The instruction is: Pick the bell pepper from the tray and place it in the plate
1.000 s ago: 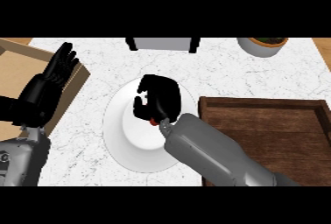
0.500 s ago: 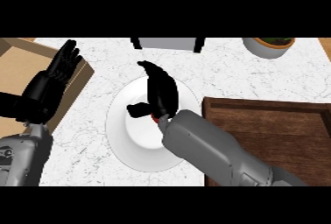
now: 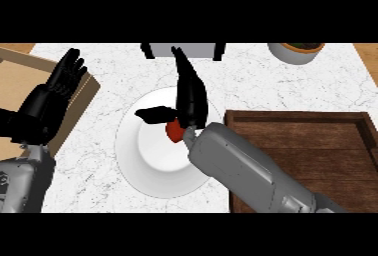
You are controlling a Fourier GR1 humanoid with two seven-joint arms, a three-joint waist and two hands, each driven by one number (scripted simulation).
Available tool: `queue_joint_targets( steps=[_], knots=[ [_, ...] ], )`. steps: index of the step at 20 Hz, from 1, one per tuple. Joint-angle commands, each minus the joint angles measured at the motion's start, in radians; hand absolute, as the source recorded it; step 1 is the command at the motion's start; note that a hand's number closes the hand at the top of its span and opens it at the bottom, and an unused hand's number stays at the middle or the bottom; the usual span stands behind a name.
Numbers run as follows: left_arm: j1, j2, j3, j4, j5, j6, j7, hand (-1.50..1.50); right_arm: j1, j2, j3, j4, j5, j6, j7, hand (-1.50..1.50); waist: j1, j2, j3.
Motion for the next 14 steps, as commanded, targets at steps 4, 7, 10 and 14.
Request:
queue_joint_targets(
  steps=[4,7,10,14],
  knots=[
    [0.014,0.012,0.035,-0.029,-0.011,0.022,0.035,0.00,0.180,-0.117,-0.129,-0.197,-0.047,0.040,-0.118,-1.50,-0.041,-0.008,0.000],
    [0.054,0.012,0.040,-0.028,0.004,-0.011,-0.008,0.00,0.303,-0.177,-0.163,-0.329,-0.079,0.089,-0.182,-1.50,-0.044,-0.009,0.000],
    [0.072,-0.003,0.022,-0.010,-0.026,-0.005,-0.028,0.00,0.385,-0.265,-0.196,-0.439,-0.084,0.151,-0.192,-1.50,-0.048,-0.009,0.000],
    [0.152,-0.024,0.024,-0.086,-0.027,-0.002,-0.044,0.00,0.530,-0.331,-0.230,-0.528,-0.104,0.246,-0.262,-1.50,-0.041,-0.009,0.000]
  ],
)
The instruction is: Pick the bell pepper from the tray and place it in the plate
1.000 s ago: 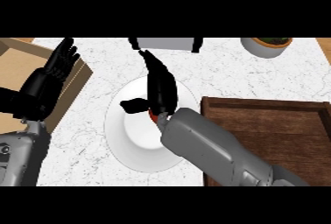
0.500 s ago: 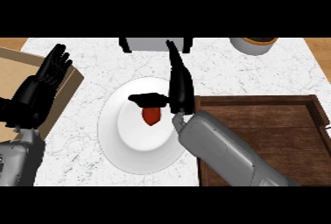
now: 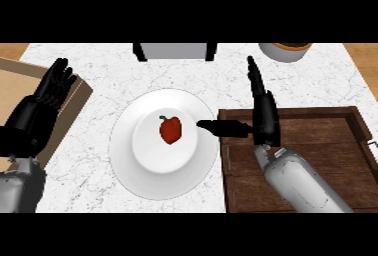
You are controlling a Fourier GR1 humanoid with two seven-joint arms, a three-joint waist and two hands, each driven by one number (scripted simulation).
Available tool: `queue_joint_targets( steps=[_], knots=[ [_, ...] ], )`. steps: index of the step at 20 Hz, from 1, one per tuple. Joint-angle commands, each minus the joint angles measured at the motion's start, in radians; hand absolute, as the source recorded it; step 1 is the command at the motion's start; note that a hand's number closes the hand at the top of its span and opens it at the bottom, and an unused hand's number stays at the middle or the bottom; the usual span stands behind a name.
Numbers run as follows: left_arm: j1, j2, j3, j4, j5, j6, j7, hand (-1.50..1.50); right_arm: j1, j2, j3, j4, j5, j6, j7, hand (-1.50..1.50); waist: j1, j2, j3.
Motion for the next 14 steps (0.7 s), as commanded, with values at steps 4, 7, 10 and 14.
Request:
queue_joint_targets(
  steps=[4,7,10,14],
  knots=[
    [0.015,-0.025,-0.002,0.022,-0.027,0.007,-0.034,0.00,0.253,-0.179,-0.115,-0.210,-0.065,0.169,-0.109,-1.50,-0.004,0.001,0.000],
    [-0.081,-0.016,0.026,0.149,-0.025,-0.005,-0.072,0.00,0.242,-0.167,-0.185,-0.164,-0.085,0.246,-0.159,-1.50,-0.002,0.003,0.000],
    [0.039,-0.040,-0.016,-0.060,-0.034,0.007,0.003,0.00,0.357,-0.243,-0.237,-0.265,-0.107,0.309,-0.167,-1.50,0.002,0.000,0.000],
    [-0.048,-0.047,-0.011,0.004,-0.038,0.011,0.032,0.00,0.395,-0.228,-0.311,-0.207,-0.067,0.333,-0.251,-1.50,0.001,0.002,0.000]
  ],
)
